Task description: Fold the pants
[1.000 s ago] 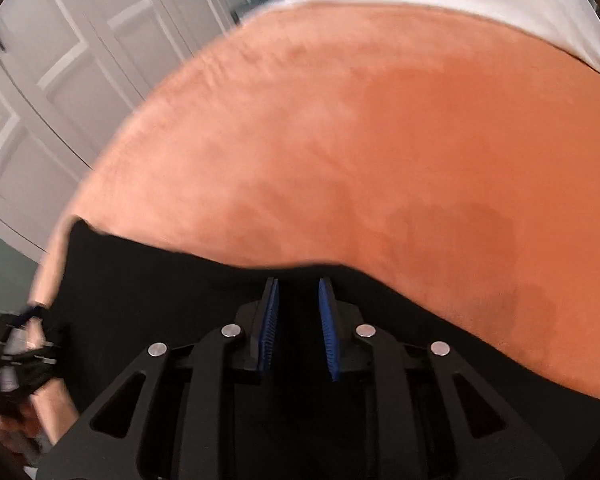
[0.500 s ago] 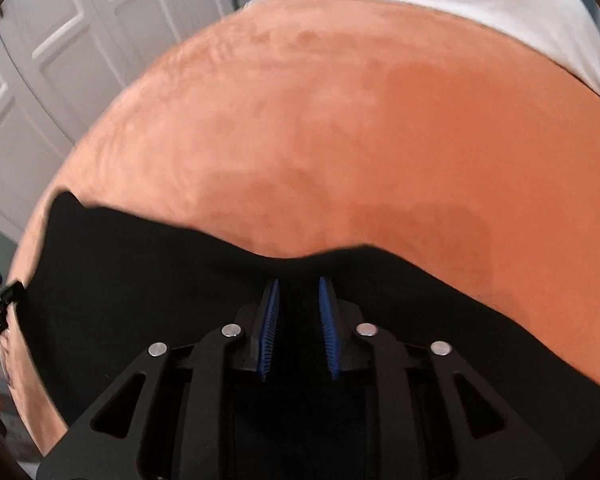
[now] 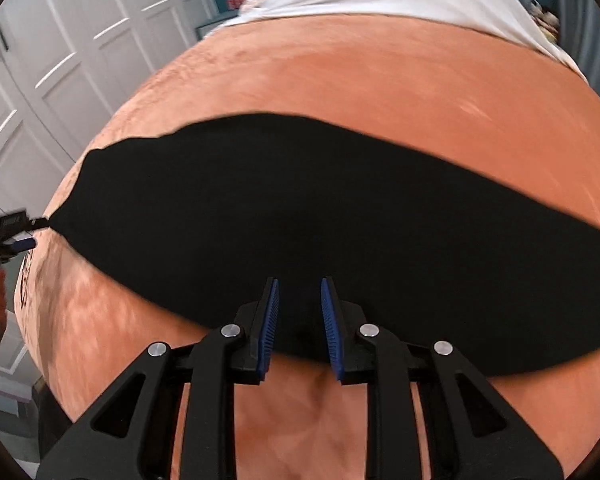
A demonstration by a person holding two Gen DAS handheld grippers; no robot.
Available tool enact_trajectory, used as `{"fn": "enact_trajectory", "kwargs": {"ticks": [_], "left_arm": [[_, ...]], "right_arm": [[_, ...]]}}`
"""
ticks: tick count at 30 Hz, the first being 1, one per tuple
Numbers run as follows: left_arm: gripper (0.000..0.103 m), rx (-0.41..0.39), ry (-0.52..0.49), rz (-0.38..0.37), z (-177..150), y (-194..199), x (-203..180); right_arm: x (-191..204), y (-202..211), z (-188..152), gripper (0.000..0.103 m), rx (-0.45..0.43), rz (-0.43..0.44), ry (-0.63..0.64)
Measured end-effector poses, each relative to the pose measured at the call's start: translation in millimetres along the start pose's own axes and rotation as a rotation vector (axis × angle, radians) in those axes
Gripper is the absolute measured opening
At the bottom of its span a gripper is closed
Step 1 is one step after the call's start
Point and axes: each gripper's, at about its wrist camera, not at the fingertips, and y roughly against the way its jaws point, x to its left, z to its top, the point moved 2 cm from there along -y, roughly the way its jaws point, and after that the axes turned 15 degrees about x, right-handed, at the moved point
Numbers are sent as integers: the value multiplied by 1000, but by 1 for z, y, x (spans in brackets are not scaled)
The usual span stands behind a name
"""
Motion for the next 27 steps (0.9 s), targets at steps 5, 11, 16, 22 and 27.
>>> {"fn": "enact_trajectory", "kwargs": {"ticks": [5, 11, 16, 22, 27], "left_arm": [[72, 67, 68, 16, 16, -33, -9], [16, 31, 57, 59, 22, -22, -28], [15, 40, 40, 11, 11, 14, -16], [13, 81, 1, 129, 3, 5, -12], [13, 74, -30, 246, 3, -4, -25]], "right_arm": [[-12, 7, -25, 23, 7, -16, -14], [-20, 5, -33, 22, 16, 3, -78], [-71, 17, -55, 33, 4, -30, -174], [-203, 44, -99, 33, -18, -126, -442], [-314, 69, -115, 46, -85, -153, -657]]}}
